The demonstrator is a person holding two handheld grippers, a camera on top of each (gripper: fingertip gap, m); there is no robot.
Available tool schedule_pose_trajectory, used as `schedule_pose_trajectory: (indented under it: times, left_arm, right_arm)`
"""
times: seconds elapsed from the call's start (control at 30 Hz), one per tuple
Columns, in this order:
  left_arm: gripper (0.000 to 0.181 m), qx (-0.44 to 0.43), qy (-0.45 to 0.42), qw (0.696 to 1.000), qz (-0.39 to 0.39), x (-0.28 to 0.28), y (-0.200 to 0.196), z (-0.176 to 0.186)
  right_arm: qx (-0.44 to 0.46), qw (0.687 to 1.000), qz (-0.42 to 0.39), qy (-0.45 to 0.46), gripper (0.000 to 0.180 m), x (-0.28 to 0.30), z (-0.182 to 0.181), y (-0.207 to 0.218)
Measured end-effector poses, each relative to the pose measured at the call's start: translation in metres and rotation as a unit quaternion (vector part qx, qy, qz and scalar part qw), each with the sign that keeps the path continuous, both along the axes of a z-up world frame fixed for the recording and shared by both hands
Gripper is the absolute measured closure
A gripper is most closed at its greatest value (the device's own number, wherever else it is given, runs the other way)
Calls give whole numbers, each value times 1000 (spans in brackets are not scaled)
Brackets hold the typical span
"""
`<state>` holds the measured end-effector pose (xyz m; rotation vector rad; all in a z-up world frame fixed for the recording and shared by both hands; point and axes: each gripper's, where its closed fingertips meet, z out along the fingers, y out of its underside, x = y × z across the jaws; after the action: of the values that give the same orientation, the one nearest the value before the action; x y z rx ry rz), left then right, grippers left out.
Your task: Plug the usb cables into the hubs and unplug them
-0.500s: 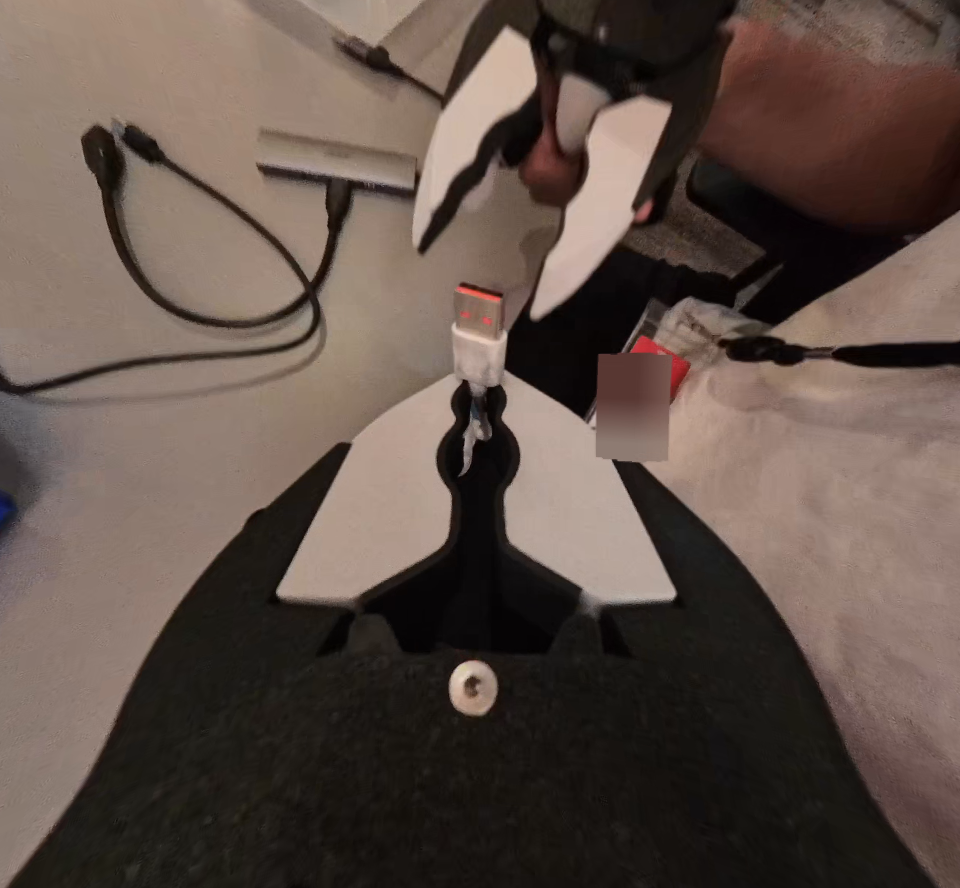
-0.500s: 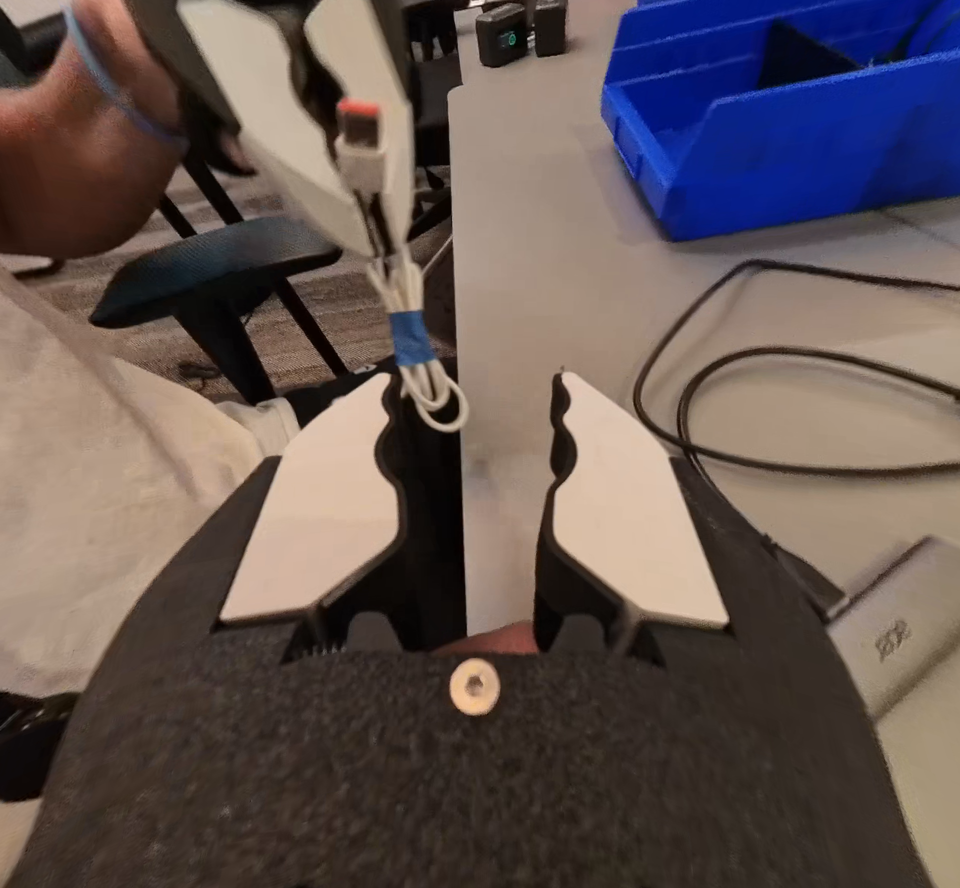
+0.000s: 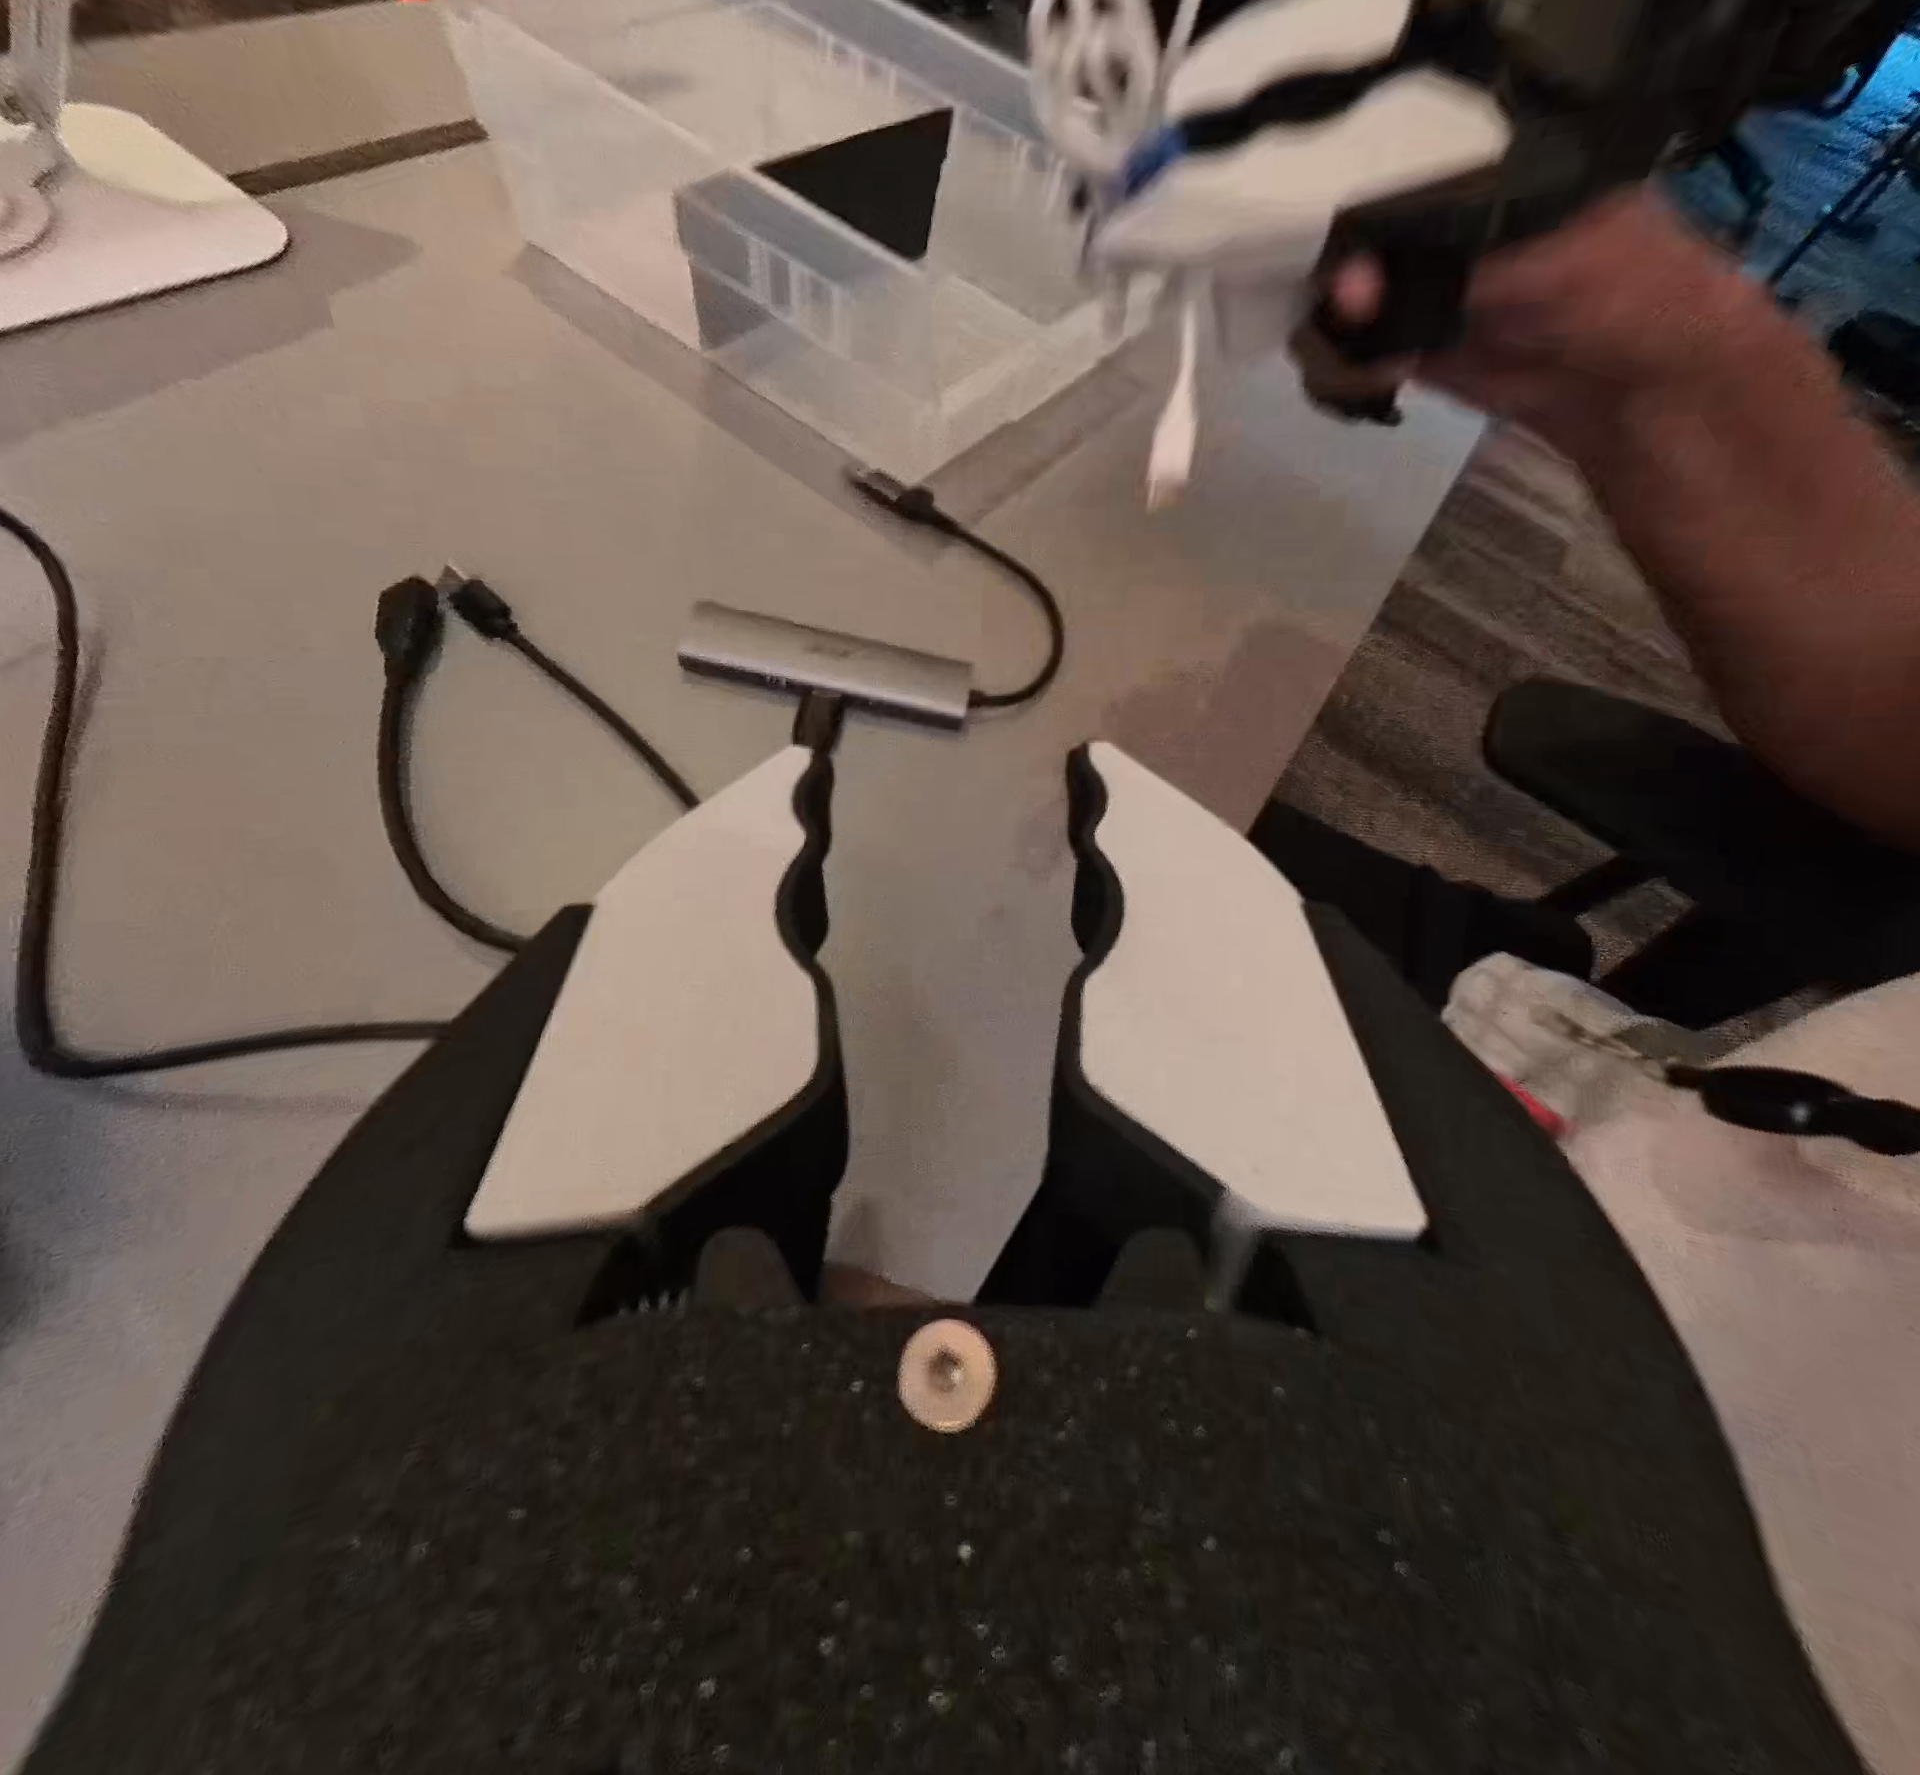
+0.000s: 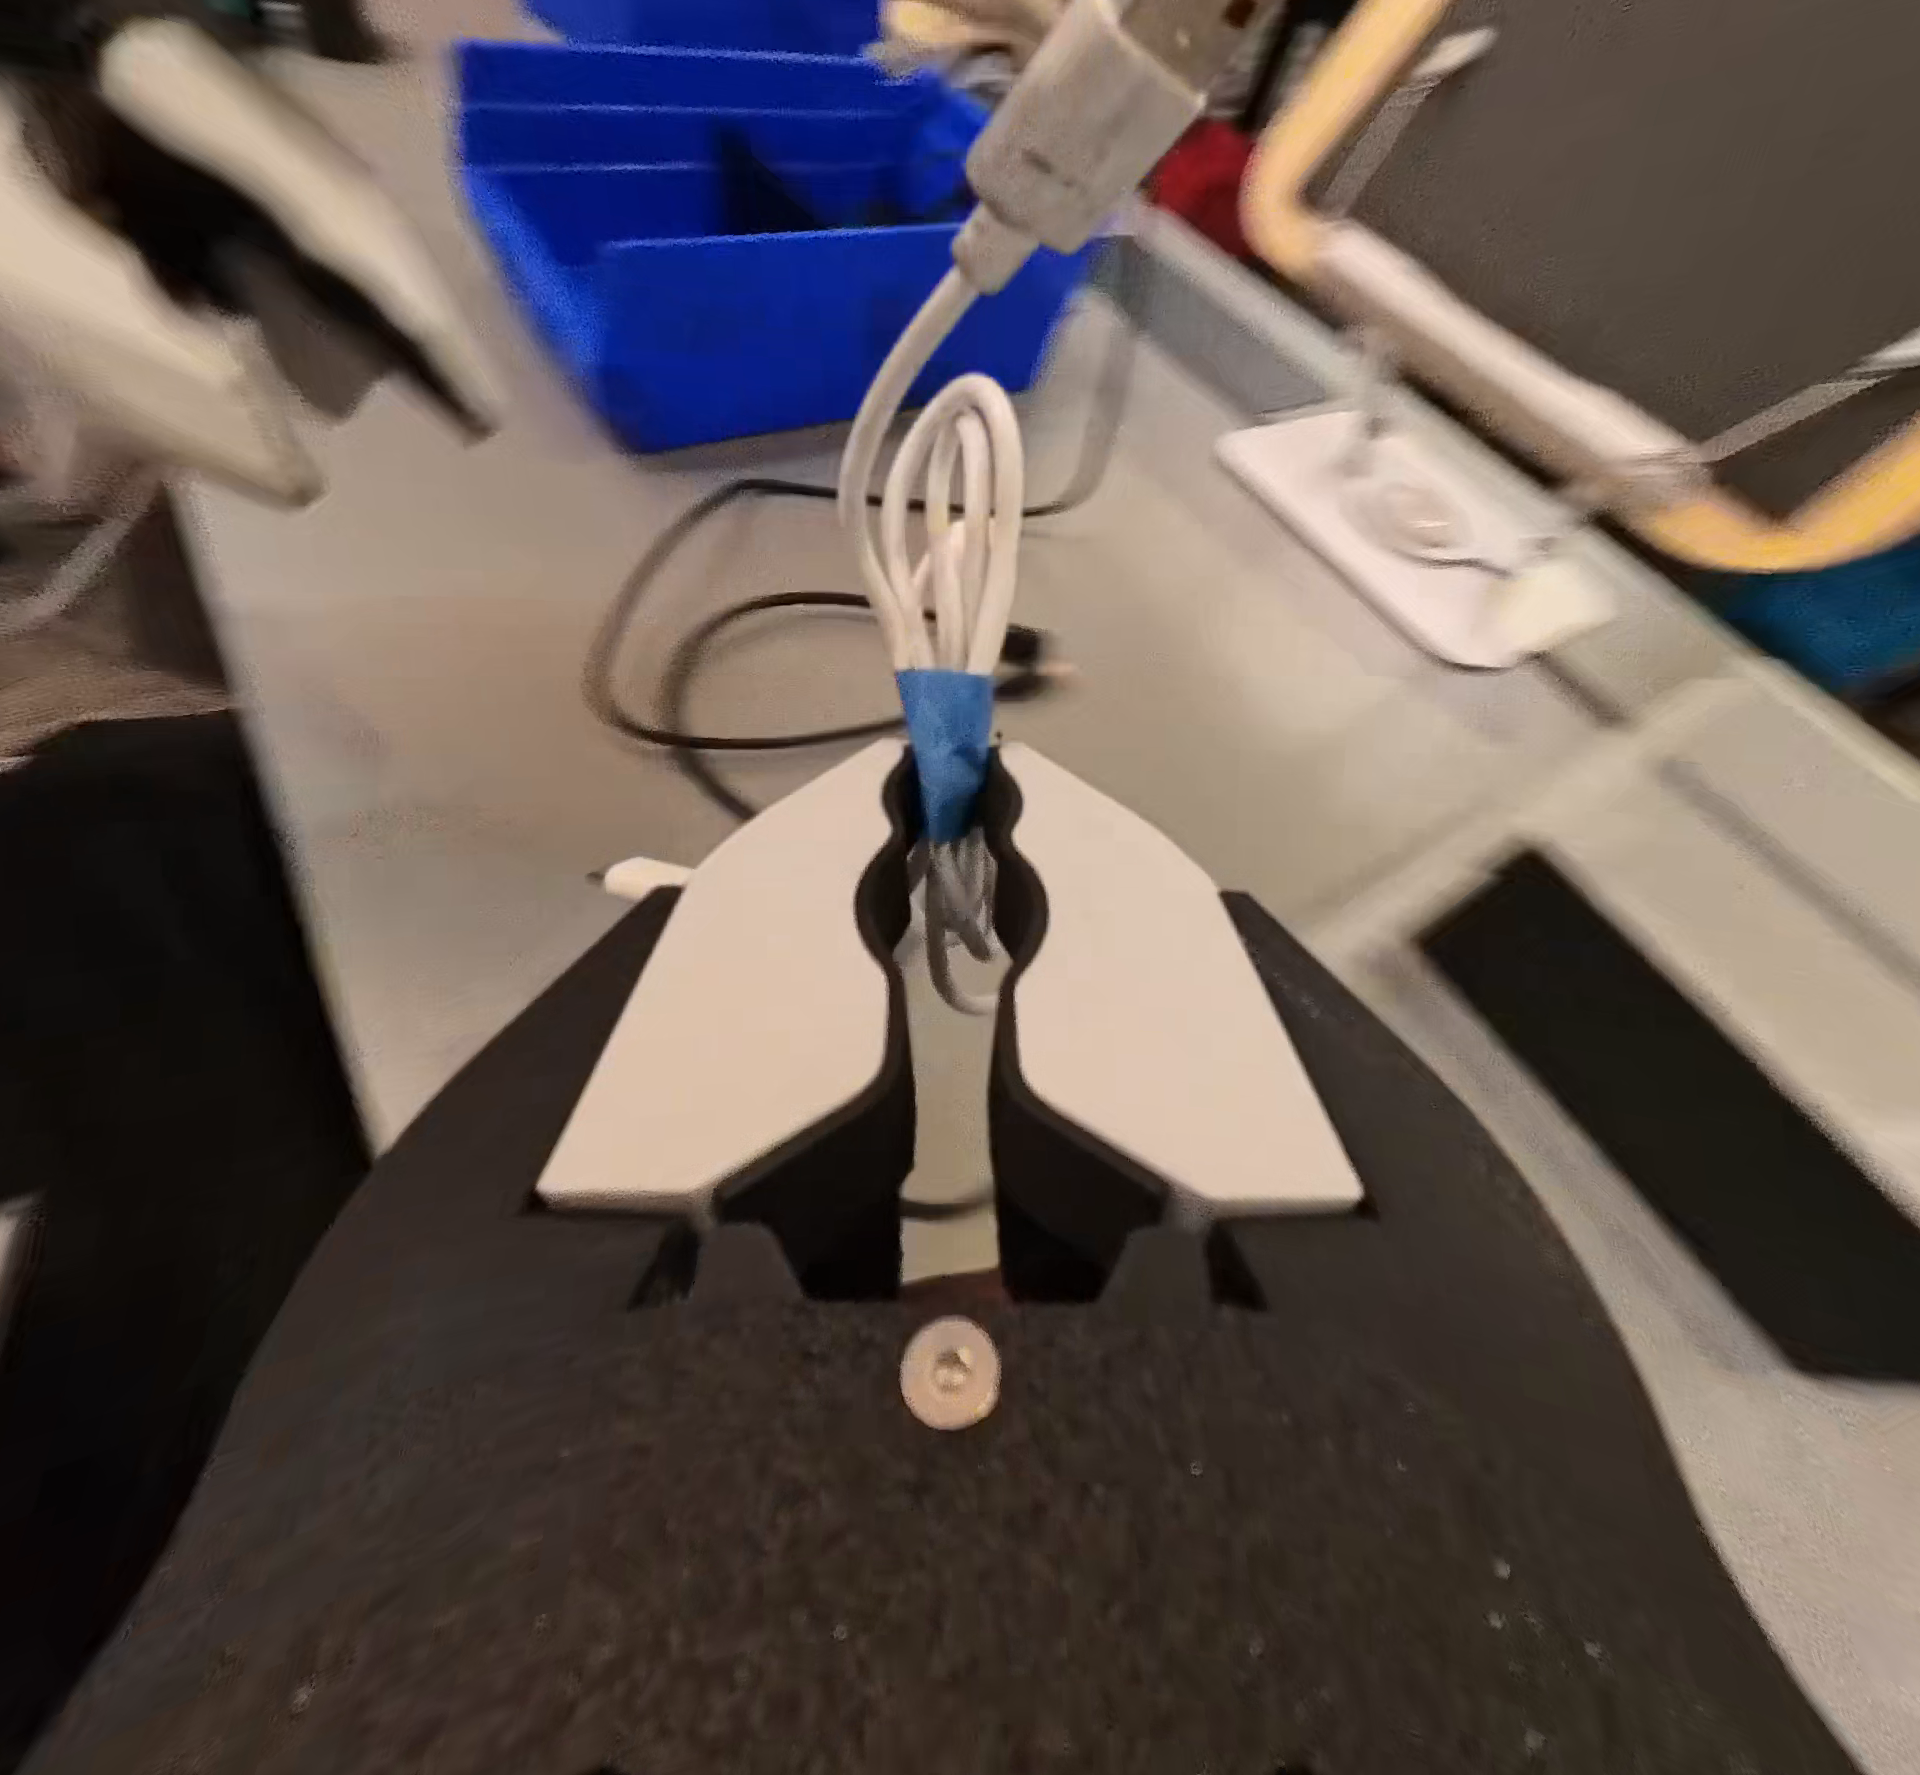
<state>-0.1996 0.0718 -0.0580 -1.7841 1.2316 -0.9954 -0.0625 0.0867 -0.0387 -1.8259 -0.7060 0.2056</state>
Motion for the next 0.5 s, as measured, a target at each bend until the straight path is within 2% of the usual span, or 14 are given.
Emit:
schedule_pose_trajectory:
  times: [0.13, 0.23, 0.27, 0.33, 0.43, 0.5]
  left_arm:
    - [142, -42, 14, 999, 7, -15, -11, -73]
    - [145, -91, 41, 995, -2, -22, -21, -95]
    - [146, -82, 37, 996, -6, -21, -20, -93]
    - [148, -55, 44, 997, -2, -23, -15, -94]
    - [148, -37, 55, 998, -1, -26, -16, -94]
    - [148, -34, 58, 998, 0, -27, -17, -94]
  right_arm:
    - [22, 985, -101, -141, 169, 122, 34, 28]
    - [4, 967, -107, -231, 169, 179, 32, 57]
    - [-19, 960, -97, -263, 169, 190, 21, 67]
    - [-128, 937, -46, -321, 169, 205, -26, 73]
    - [-242, 868, -17, -432, 169, 233, -88, 77]
    - [-306, 828, -14, -469, 169, 244, -116, 75]
